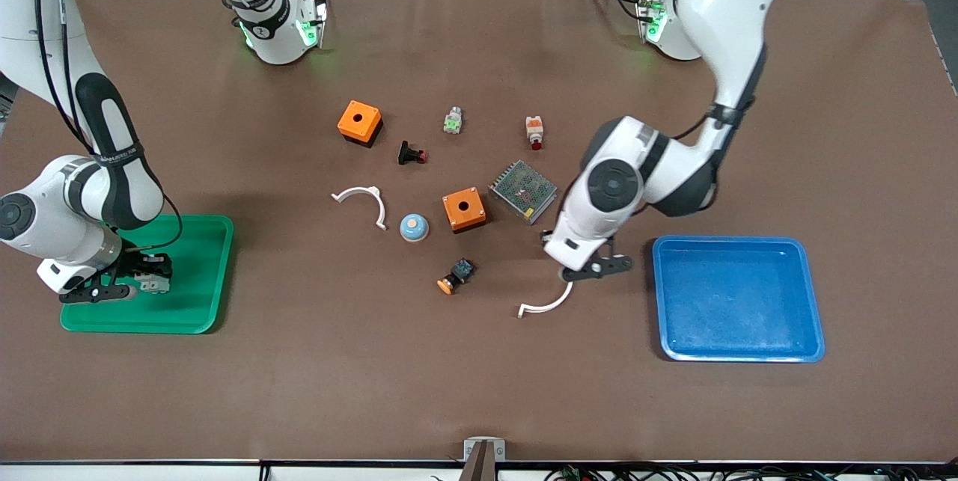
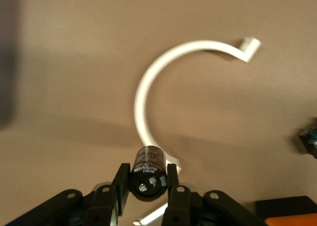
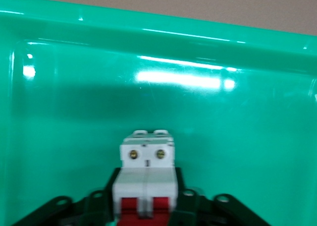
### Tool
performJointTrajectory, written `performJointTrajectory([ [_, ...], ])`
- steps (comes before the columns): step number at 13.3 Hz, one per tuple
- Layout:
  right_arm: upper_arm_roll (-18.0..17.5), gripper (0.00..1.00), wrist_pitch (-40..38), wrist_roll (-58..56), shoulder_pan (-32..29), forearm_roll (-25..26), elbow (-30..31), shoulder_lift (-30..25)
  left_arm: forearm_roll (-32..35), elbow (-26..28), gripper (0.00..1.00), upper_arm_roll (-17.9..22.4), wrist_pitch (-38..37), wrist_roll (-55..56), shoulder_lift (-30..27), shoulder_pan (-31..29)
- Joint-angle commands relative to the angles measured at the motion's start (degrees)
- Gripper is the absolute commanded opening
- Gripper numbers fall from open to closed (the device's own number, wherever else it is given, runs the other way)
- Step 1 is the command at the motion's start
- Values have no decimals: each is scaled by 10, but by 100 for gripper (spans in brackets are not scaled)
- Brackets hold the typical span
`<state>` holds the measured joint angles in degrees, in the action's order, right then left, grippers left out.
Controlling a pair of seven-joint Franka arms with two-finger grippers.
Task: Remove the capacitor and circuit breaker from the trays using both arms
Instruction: 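Carry the capacitor toward the white arc while the right gripper grasps the breaker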
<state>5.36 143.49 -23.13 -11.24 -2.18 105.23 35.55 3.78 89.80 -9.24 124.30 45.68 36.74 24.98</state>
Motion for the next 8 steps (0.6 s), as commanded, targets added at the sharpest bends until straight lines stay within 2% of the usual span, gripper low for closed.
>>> performJointTrajectory([
  [1,-11,0,-25,-22,-11,-12,-12,-15,9,-13,0,7,30,51,25,27],
  [4,-11,0,-206,-15,-10,-14,-102,-34,9,-13,0,11,71,91,52,58],
  [6,-12,0,-248,10,-2,-16,-104,-64,9,-13,1,11,98,106,64,67],
  [7,-18,0,-266,38,7,-29,-94,-79,9,-13,5,11,104,112,69,70],
  [8,-21,0,-269,62,21,-44,-78,-94,9,-13,19,11,104,113,71,70],
])
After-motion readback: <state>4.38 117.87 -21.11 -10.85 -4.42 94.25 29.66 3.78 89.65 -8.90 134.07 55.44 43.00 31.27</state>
